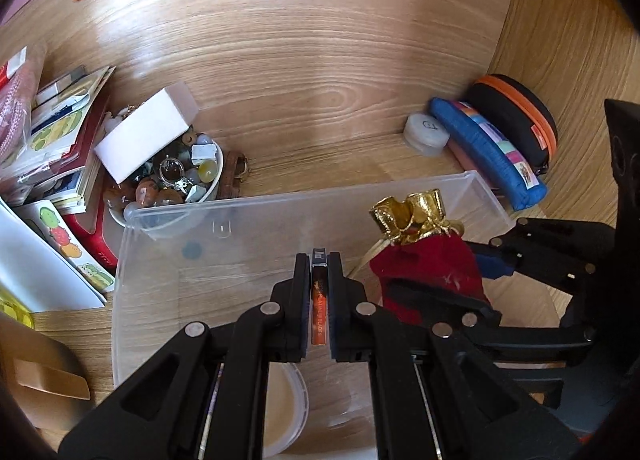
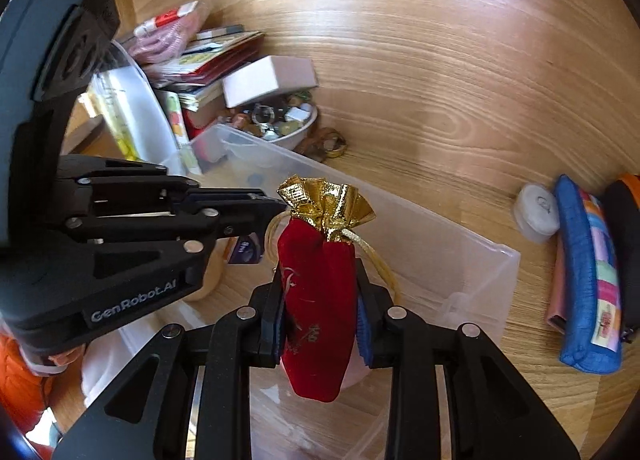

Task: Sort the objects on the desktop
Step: 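Carry the red pouch and small item over the clear box with both tools, then open both tools to drop the pouch and small blue item into the box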

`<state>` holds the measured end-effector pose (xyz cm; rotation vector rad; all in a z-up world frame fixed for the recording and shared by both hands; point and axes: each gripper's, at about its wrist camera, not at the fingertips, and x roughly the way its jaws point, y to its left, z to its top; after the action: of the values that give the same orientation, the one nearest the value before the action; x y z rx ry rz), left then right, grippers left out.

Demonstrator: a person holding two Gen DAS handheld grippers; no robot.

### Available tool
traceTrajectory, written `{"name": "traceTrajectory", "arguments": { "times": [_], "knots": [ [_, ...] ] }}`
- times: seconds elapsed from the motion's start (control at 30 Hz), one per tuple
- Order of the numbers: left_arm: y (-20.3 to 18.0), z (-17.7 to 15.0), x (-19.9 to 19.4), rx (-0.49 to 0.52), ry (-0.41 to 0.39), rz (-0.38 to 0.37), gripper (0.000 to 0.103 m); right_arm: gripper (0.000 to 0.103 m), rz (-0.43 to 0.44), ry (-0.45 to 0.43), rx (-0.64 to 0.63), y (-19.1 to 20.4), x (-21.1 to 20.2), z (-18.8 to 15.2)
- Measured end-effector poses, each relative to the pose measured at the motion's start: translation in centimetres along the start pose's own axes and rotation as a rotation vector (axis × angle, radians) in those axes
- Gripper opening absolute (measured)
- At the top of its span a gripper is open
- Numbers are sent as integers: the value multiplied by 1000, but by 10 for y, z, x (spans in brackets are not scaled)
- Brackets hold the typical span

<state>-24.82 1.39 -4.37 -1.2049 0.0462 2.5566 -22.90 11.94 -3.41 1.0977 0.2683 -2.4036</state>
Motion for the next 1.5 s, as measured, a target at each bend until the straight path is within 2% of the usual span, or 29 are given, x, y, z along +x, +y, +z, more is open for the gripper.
{"name": "traceTrajectory", "arguments": {
  "times": [0.4, 0.47, 0.63, 0.7, 0.77, 0.87, 1.0, 1.07, 1.13, 1.3, 1.37, 1.4, 1.5],
  "knots": [
    [-3, -5, 9, 16, 18, 17, 6, 31, -70, 27, -40, 4, 0, -3],
    [-2, -5, 8, 14, 21, 16, 7, 34, -67, 31, -39, 4, 0, -3],
    [0, -5, 4, 3, 13, 4, 9, 58, -65, 20, -33, 5, -2, -3],
    [2, -4, 2, -4, 7, -8, 10, 64, -69, 5, -34, 6, -4, -2],
    [3, -3, 0, -8, 2, -10, 12, 65, -67, 1, -33, 7, -5, -2],
    [4, -3, -4, -15, -8, -14, 21, 65, -58, 1, -26, 6, -5, -1],
    [3, -1, -14, -6, -28, 2, 32, 73, -48, -2, -10, 3, -8, 0],
    [3, -1, -21, -7, -45, 7, 43, 75, -54, -1, -7, 2, -10, 0],
    [1, -1, -30, -4, -61, 24, 63, 76, -53, -3, -6, 1, -14, 1],
    [-4, -5, -53, 7, -107, 57, 76, 80, -48, -31, 5, 2, -32, 2],
    [-4, -7, -64, 2, -119, 73, 85, 81, -52, -43, 8, 3, -39, 1],
    [-4, -8, -68, -5, -124, 85, 93, 81, -53, -48, 8, 4, -43, 0],
    [-2, -11, -83, -28, -142, 106, 95, 81, -50, -79, -4, 10, -58, -5]
  ]
}}
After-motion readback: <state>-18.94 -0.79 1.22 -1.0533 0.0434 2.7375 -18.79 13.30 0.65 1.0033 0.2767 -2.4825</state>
